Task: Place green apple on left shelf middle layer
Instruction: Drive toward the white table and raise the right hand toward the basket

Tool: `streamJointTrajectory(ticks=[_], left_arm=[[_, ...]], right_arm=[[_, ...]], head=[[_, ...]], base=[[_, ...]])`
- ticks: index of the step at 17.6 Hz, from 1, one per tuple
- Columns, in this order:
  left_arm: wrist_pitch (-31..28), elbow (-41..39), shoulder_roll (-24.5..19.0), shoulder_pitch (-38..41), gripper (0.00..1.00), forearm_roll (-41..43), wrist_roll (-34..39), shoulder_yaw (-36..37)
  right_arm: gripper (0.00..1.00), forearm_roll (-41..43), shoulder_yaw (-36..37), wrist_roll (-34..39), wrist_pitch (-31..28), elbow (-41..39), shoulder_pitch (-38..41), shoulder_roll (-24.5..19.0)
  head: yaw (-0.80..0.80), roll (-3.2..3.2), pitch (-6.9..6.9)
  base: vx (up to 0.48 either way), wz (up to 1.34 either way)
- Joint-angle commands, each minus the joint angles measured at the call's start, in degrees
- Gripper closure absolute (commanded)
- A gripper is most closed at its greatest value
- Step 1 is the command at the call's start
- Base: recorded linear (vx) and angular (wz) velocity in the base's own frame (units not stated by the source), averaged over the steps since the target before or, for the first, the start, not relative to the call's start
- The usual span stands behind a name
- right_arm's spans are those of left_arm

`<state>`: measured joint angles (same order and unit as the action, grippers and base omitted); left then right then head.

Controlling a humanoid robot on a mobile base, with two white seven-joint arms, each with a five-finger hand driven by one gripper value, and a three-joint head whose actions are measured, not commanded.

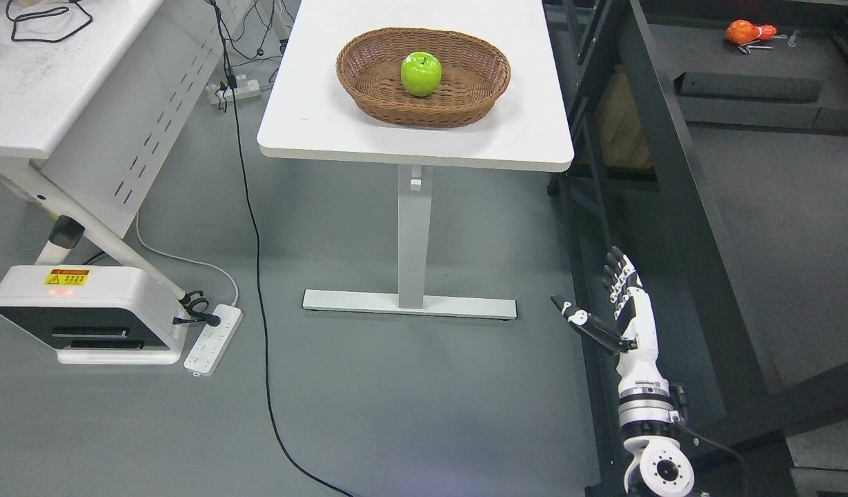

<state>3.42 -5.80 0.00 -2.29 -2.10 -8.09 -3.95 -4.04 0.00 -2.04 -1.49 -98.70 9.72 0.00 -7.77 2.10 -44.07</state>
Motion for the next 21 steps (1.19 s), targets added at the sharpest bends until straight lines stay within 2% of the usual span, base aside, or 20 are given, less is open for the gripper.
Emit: streamJointTrajectory(ticks=[1, 7, 9, 10, 11, 12, 13, 15, 16, 21], left_arm=[[-0.1, 0.0, -1.0, 0.0, 0.00, 0.0, 0.0, 0.0], [-0.2, 0.0, -1.0, 0.0, 0.00, 0.0, 0.0, 0.0], [-0.1, 0.0, -1.0, 0.0, 0.00, 0.0, 0.0, 0.0], [-0.1, 0.0, -1.0, 0.0, 0.00, 0.0, 0.0, 0.0], [-0.1, 0.0, -1.0, 0.0, 0.00, 0.0, 0.0, 0.0], [-0.2, 0.0, -1.0, 0.0, 0.00, 0.0, 0.0, 0.0], [-0.1, 0.0, -1.0, 0.0, 0.00, 0.0, 0.0, 0.0], [-0.1, 0.0, -1.0, 0.0, 0.00, 0.0, 0.0, 0.0], [-0.1, 0.0, -1.0, 0.0, 0.00, 0.0, 0.0, 0.0], [-0.1, 0.0, -1.0, 0.0, 0.00, 0.0, 0.0, 0.0]], right_arm=[[0.00, 0.0, -1.9, 0.0, 0.0, 0.0, 0.0, 1.0], [0.00, 0.2, -1.3, 0.5, 3.1, 0.0, 0.2, 1.0], [0.00, 0.2, 0.7, 0.6, 8.9, 0.2, 0.3, 1.0], [0.00, -0.5, 0.7, 0.8, 9.7, 0.2, 0.0, 1.8], [0.05, -2.1, 0.4, 0.6, 9.7, 0.3, -0.5, 4.5], [0.09, -8.3, -0.4, 0.1, 9.8, 0.3, -1.4, 7.8], [0.10, -15.6, -0.6, 0.0, 9.8, 0.3, -2.2, 8.6], [0.15, -29.3, -0.4, -1.1, 9.6, 0.2, -3.0, 8.3], [0.15, -33.4, -0.4, -2.5, 9.6, 0.1, -3.1, 8.3], [0.03, -33.0, 0.0, -4.4, 10.0, 0.1, -2.3, 6.8]], head=[[0.00, 0.00, 0.00], [0.00, 0.00, 0.00], [0.00, 0.00, 0.00], [0.00, 0.00, 0.00], [0.00, 0.00, 0.00], [0.00, 0.00, 0.00], [0.00, 0.00, 0.00], [0.00, 0.00, 0.00], [0.00, 0.00, 0.00], [0.00, 0.00, 0.00]], base=[[0.000, 0.00], [0.000, 0.00], [0.000, 0.00], [0.000, 0.00], [0.000, 0.00], [0.000, 0.00], [0.018, 0.02], [0.036, 0.03], [0.055, 0.05], [0.120, 0.07]])
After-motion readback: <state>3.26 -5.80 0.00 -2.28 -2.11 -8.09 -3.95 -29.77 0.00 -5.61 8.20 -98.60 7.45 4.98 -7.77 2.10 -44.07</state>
